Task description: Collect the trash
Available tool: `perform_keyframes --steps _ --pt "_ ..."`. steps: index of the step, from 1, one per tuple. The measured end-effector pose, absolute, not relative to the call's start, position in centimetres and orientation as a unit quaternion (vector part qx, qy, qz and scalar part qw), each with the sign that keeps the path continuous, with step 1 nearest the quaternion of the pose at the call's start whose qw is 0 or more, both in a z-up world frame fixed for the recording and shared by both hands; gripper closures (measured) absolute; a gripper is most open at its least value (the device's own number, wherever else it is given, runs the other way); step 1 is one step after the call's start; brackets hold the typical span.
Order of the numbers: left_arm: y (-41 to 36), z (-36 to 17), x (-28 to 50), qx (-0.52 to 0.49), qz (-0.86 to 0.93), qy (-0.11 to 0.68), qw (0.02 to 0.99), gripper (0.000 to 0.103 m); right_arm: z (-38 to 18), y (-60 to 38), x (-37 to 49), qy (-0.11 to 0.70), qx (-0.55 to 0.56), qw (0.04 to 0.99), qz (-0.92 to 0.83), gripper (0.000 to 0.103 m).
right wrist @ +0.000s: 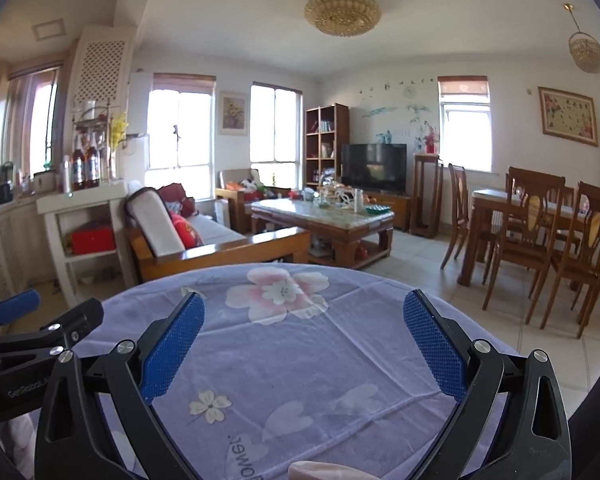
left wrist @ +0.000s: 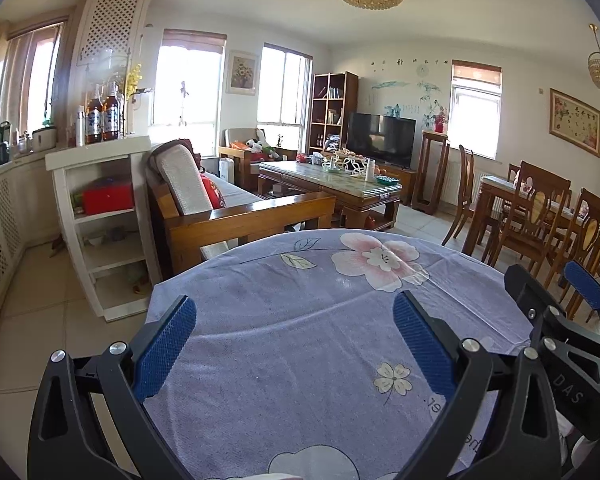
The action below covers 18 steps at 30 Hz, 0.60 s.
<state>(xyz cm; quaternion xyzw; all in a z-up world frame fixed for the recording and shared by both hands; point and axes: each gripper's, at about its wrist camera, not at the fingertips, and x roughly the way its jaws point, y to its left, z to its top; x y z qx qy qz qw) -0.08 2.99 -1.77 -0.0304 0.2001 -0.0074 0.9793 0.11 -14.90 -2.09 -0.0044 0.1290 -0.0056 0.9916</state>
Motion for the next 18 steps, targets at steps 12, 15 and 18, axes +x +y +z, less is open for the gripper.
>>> perform_keyframes --steps 12,15,18 --pt "3.17 -1.79 -0.24 -0.031 -0.007 0.202 0.979 0.005 -2.14 -15.2 -0.02 0.126 0.0 0.992 -0.003 0.005" --pt "3.3 -1.89 -0.33 -0.032 -0.007 0.205 0.978 0.005 -2.15 -15.16 -0.09 0.126 0.002 0.992 -0.004 0.005" --pt "3.4 -1.9 -0.46 -0.032 -0.005 0.206 0.978 0.005 -2.1 -15.17 -0.11 0.126 0.002 0.992 -0.004 0.005"
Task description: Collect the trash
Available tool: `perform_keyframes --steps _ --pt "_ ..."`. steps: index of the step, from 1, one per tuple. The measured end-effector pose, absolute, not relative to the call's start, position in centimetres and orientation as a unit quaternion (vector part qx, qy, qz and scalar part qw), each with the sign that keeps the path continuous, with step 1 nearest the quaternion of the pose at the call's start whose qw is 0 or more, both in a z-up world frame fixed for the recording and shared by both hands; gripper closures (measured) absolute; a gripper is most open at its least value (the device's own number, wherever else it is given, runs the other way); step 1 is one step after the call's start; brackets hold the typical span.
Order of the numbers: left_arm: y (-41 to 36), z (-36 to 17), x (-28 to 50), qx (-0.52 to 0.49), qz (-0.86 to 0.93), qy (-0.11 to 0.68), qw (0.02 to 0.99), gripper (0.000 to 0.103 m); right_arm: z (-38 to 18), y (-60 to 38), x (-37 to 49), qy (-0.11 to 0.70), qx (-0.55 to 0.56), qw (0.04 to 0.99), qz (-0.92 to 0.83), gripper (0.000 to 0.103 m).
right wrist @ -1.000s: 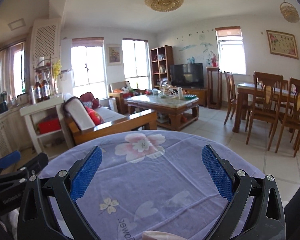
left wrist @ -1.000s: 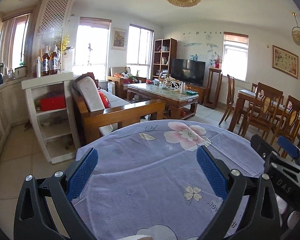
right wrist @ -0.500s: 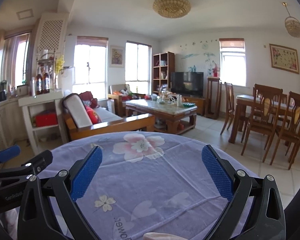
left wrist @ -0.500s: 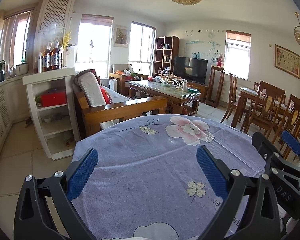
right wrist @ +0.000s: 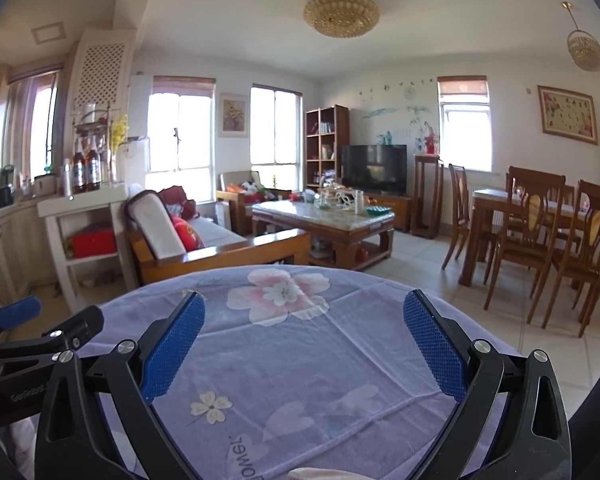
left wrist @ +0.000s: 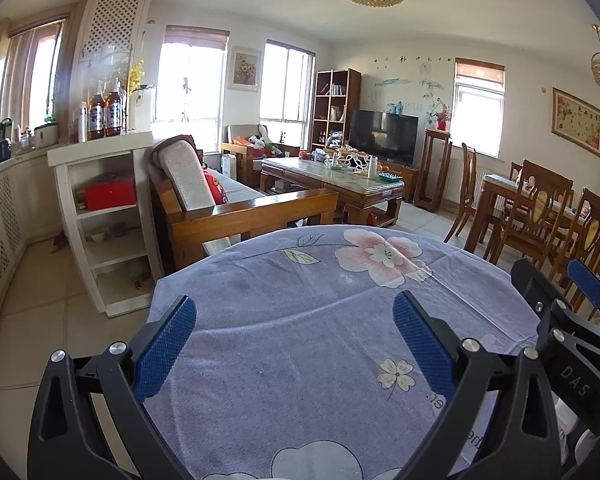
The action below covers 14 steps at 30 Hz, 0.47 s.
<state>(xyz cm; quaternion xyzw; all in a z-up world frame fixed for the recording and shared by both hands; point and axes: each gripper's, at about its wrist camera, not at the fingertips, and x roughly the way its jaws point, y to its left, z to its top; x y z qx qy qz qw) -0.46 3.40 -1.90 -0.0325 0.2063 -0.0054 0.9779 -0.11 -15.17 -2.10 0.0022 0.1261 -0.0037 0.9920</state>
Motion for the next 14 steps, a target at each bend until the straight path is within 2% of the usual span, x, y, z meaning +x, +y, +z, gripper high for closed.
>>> perform_keyframes --steps 14 --pt "3.93 -1.61 -0.7 -0.041 -0.004 0.206 0.978 0.005 -1.85 -15.17 -0.21 0.127 0.007 0.992 -0.004 0.005"
